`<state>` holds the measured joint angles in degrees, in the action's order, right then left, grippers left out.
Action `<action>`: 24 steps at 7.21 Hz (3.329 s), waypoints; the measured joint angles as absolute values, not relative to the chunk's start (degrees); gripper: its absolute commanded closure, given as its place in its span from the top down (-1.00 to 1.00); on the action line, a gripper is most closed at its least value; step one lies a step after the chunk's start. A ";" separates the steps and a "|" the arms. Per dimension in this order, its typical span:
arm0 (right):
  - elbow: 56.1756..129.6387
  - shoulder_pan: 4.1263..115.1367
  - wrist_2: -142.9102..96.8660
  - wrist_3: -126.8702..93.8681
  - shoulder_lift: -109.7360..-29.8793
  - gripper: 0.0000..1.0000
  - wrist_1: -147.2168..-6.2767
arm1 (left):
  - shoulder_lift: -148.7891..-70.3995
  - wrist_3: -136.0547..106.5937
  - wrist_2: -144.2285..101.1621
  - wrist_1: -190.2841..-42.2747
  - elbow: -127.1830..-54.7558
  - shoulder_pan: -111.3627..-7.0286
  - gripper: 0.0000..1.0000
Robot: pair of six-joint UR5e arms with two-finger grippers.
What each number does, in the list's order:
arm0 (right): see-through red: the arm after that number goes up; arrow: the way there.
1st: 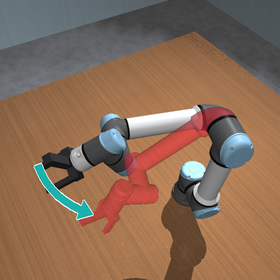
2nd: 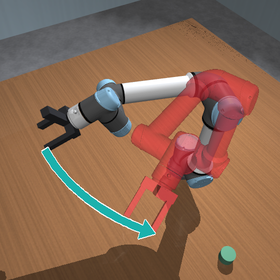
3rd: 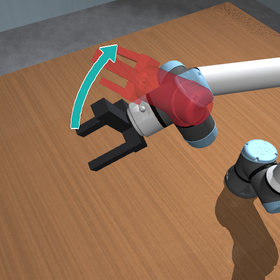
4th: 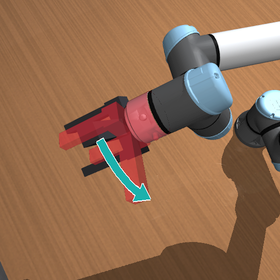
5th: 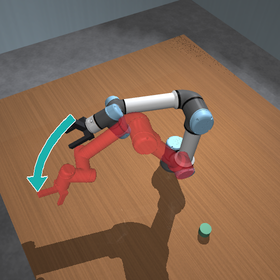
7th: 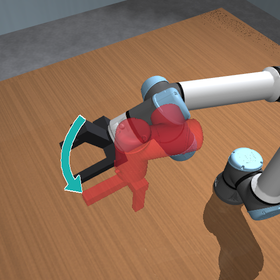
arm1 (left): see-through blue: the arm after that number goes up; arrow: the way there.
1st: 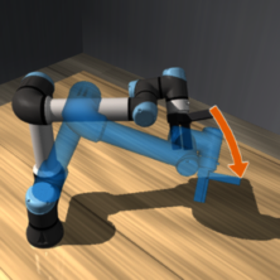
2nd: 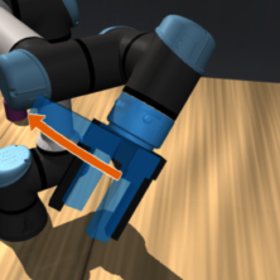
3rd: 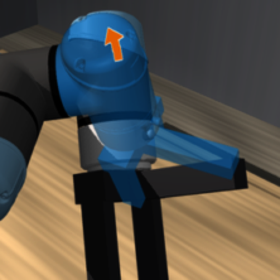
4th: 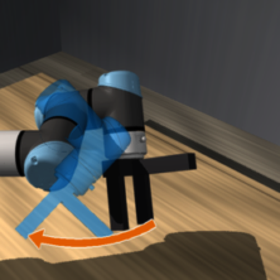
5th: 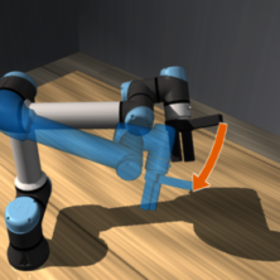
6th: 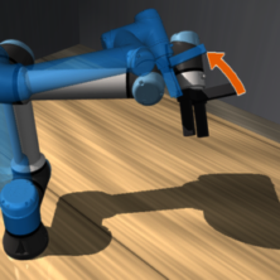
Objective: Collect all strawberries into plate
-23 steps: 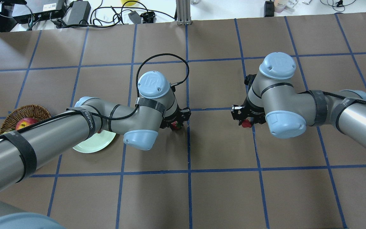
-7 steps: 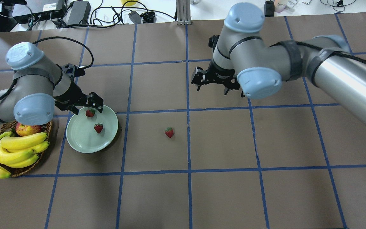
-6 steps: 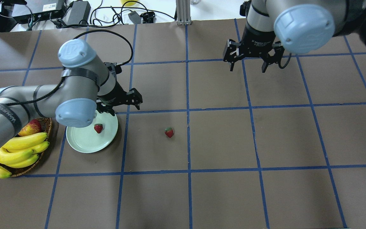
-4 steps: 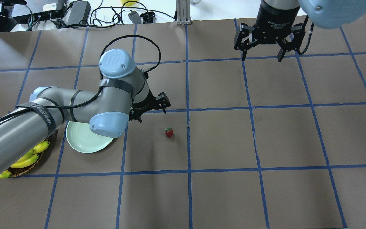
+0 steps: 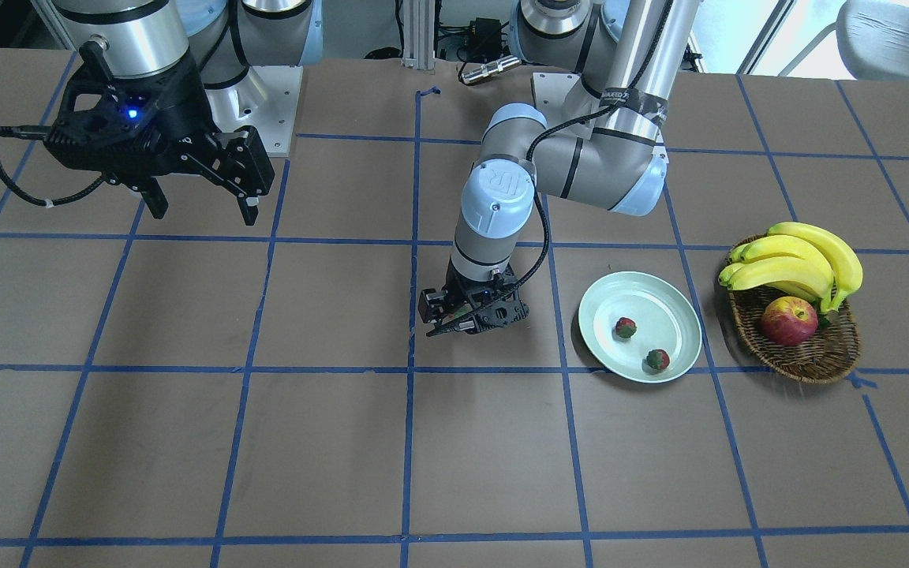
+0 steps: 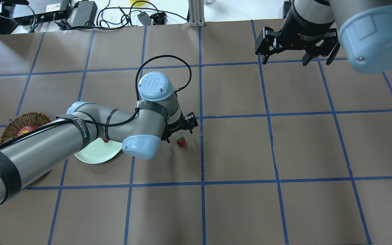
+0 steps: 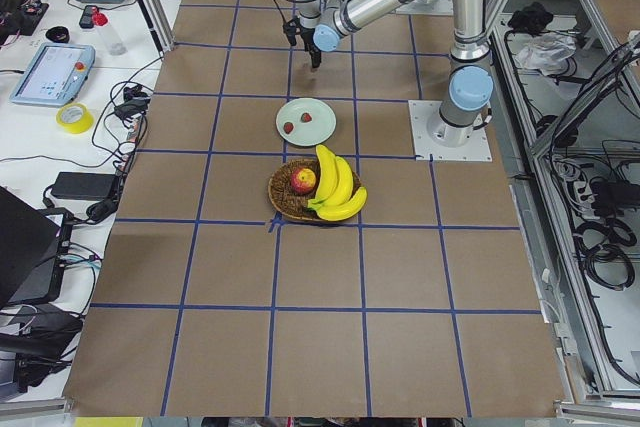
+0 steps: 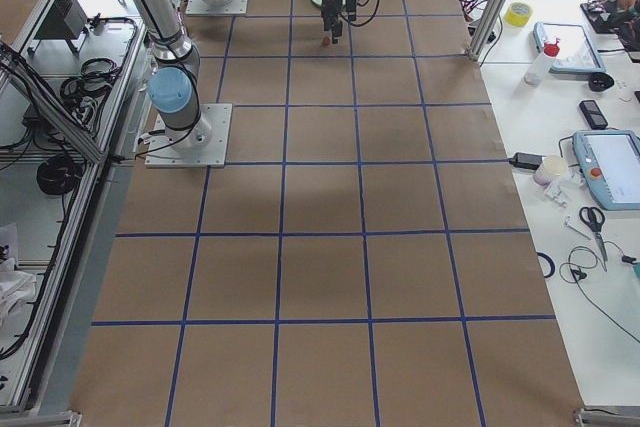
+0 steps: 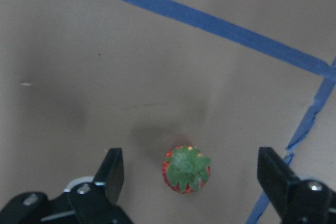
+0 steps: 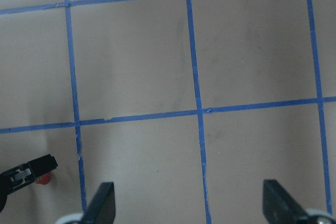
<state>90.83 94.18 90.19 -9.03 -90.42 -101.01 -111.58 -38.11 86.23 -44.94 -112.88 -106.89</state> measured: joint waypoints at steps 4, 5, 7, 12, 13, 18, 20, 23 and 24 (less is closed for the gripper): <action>89.70 94.46 90.40 -4.56 -91.17 1.00 -95.55 | -112.18 -38.36 86.54 -44.81 -113.58 -107.93 -1.00; 89.74 94.52 90.69 -2.25 -91.24 1.00 -95.21 | -112.07 -37.73 86.81 -44.83 -113.54 -107.96 -1.00; 90.23 94.62 91.26 -1.30 -91.35 1.00 -95.43 | -109.52 -28.38 89.75 -45.27 -112.40 -105.77 -1.00; 90.66 94.66 91.09 -1.32 -91.32 1.00 -95.81 | -102.48 9.13 88.87 -53.49 -113.42 -82.33 -1.00; 90.69 94.66 91.07 -1.30 -91.32 1.00 -95.86 | -103.31 13.09 87.43 -53.23 -114.45 -79.98 -1.00; 90.57 94.66 91.47 -0.85 -91.32 1.00 -95.86 | -104.59 15.34 87.20 -54.58 -113.61 -78.76 0.54; 90.58 94.66 91.44 -0.85 -91.32 1.00 -95.83 | -100.95 14.74 87.26 -66.37 -106.56 -79.38 0.54; 90.53 94.63 91.45 -0.79 -91.32 1.00 -95.86 | -92.47 11.25 87.71 -89.64 -90.37 -82.09 0.58; 90.53 94.64 91.45 -0.79 -91.32 1.00 -95.86 | -90.26 10.37 88.93 -92.99 -86.71 -84.61 0.58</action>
<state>90.53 94.64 91.45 -0.79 -91.32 -95.86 -90.26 10.37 88.93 -92.99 -86.71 -84.61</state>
